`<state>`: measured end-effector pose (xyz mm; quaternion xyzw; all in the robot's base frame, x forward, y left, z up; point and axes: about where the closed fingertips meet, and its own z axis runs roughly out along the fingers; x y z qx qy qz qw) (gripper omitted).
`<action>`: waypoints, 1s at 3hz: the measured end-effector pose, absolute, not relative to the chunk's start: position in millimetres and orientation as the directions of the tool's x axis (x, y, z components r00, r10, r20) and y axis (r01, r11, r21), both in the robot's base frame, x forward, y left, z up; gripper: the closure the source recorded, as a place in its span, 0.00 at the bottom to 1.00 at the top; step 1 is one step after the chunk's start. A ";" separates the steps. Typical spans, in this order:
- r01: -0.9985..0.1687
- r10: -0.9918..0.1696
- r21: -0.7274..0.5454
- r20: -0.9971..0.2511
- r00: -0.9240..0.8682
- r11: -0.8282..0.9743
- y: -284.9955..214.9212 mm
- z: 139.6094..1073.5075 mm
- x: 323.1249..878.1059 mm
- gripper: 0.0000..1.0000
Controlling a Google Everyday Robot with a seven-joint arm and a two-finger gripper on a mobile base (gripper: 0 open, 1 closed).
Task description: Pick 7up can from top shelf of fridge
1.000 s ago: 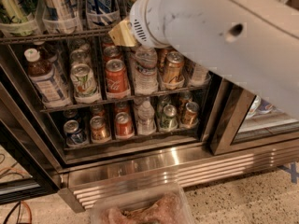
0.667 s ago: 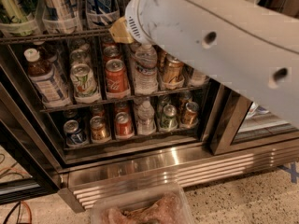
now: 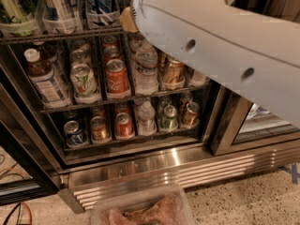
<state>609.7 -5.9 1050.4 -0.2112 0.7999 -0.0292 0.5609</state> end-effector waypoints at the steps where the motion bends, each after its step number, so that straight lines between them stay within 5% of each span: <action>1: -0.248 -0.338 -0.272 -0.898 -0.283 0.930 -19.9 1056.4 620.9 0.31; 3: -0.267 -0.299 -0.228 -0.915 -0.269 0.937 -14.3 1065.9 635.0 0.29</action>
Offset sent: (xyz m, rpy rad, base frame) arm 0.0335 -0.0291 0.0151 0.0680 -0.0425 -0.1099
